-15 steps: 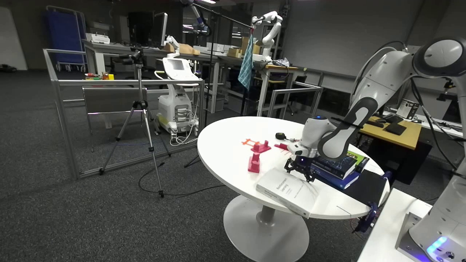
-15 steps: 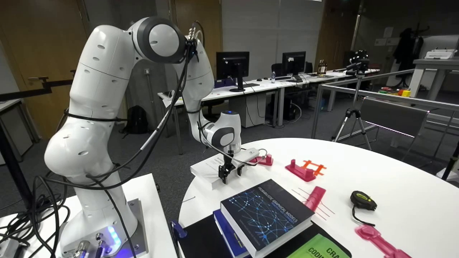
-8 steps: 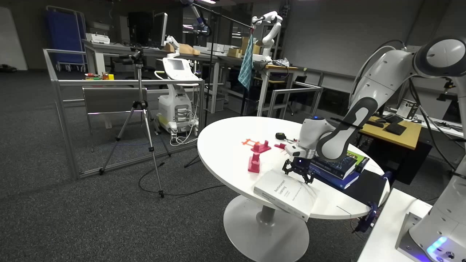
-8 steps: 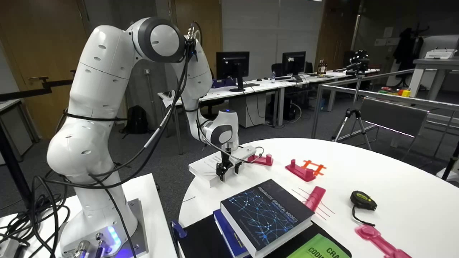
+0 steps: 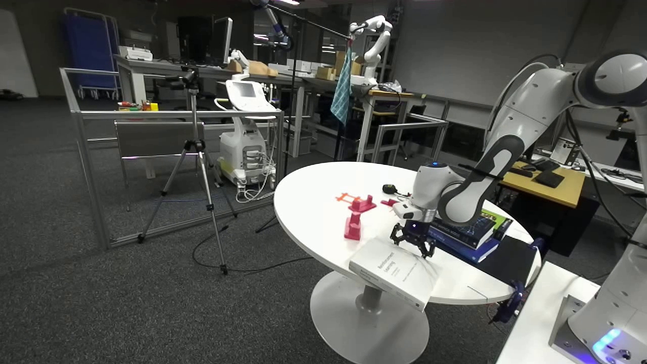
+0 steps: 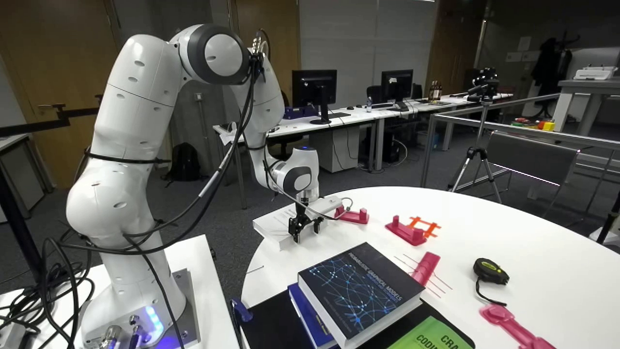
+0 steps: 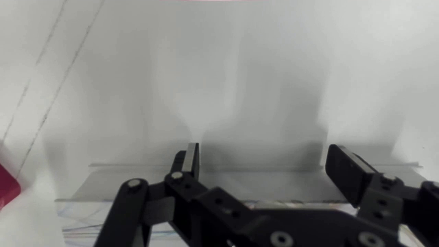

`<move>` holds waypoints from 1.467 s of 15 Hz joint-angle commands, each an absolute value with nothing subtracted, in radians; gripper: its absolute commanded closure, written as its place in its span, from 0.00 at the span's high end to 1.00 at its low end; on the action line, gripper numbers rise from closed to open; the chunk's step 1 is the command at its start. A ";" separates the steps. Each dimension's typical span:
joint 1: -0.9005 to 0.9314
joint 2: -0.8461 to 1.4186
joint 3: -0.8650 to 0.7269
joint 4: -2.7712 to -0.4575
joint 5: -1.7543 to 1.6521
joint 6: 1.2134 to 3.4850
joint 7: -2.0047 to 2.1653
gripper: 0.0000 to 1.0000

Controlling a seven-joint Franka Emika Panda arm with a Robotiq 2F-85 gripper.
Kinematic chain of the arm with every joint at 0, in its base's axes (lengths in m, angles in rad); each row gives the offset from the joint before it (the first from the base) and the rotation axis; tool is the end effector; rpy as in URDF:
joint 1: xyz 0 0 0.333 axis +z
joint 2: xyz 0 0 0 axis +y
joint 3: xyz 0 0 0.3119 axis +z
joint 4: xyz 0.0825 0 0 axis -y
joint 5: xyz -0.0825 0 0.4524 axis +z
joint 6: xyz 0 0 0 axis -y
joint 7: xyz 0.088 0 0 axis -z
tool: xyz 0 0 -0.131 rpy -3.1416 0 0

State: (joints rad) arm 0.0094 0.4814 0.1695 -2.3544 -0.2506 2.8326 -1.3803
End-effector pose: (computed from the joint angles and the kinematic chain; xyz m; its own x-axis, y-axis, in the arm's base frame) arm 0.5084 0.1165 0.0378 -0.2063 0.9785 0.0021 0.9784 0.2062 0.0119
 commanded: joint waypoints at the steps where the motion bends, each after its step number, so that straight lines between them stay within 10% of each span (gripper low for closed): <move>1: 0.030 0.453 0.177 -2.351 -0.253 2.789 -1.332 1.00; 22: 0.040 0.449 0.177 -2.344 -0.255 2.769 -1.306 1.00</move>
State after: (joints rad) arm 0.0318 0.4814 0.1738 -2.3472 -0.2509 2.8146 -1.3430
